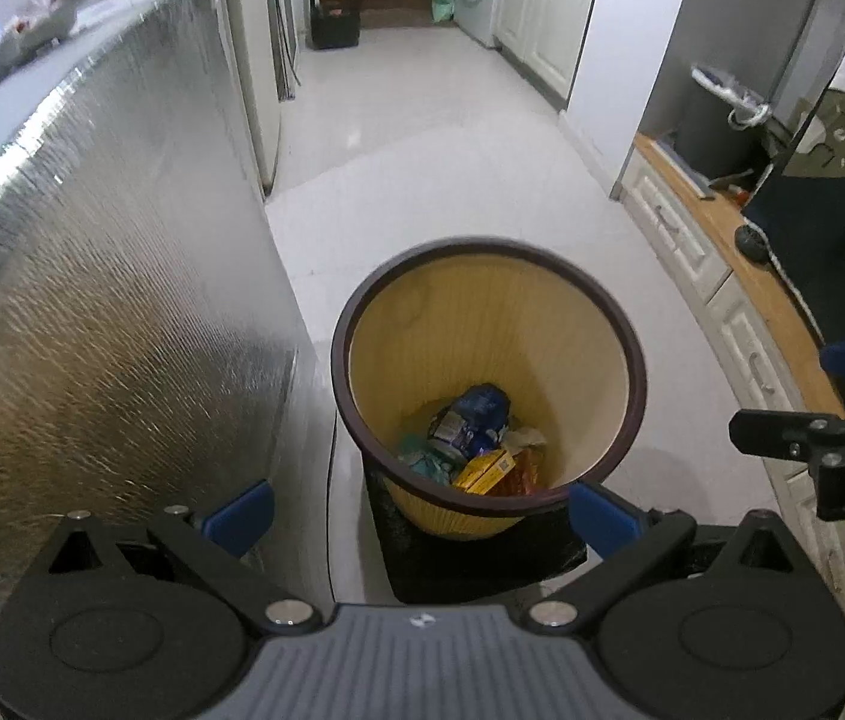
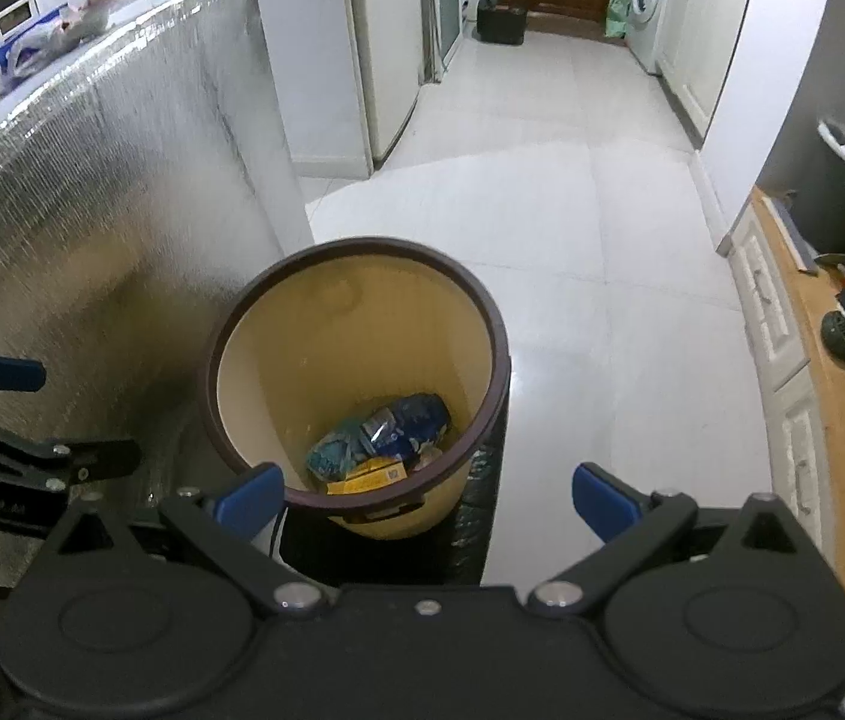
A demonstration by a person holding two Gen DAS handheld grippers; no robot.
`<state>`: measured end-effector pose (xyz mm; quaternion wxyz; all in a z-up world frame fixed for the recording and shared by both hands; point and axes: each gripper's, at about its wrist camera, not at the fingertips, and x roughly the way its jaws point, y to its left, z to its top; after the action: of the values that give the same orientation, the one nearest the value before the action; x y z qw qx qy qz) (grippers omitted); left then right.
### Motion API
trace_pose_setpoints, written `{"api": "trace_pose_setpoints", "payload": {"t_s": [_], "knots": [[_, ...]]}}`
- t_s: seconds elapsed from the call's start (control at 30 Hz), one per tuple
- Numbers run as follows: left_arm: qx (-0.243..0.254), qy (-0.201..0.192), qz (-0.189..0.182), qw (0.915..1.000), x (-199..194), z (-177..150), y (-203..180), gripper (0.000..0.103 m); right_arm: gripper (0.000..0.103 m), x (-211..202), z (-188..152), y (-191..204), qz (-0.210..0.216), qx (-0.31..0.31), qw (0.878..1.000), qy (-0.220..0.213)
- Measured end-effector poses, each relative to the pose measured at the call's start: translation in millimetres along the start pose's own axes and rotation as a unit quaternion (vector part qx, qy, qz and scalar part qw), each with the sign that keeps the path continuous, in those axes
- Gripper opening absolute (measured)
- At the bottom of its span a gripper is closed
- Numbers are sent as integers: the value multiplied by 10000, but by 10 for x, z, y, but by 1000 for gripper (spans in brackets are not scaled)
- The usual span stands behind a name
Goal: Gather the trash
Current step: 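Lift both tools up away from the wastebasket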
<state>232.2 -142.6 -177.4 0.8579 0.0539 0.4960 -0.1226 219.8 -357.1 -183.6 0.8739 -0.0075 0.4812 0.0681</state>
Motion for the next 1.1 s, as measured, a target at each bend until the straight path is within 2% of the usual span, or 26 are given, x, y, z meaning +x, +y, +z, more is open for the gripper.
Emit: {"api": "trace_pose_setpoints", "payload": {"t_s": [0.47, 0.8, 1.1], "knots": [[156, -926, -190, 9954, -829, -36, -98, 103, 103, -751, -131, 29, -252, 39, 9969, -741], [237, -1848, -233, 9822, -1642, -86, -29, 103, 103, -1474, -158, 123, -330, -17, 9874, -1545], [124, -2300, 10, 9731, -2052, -196, 292, 103, 103, -1829, -122, 347, -214, -160, 9778, -2077]]}}
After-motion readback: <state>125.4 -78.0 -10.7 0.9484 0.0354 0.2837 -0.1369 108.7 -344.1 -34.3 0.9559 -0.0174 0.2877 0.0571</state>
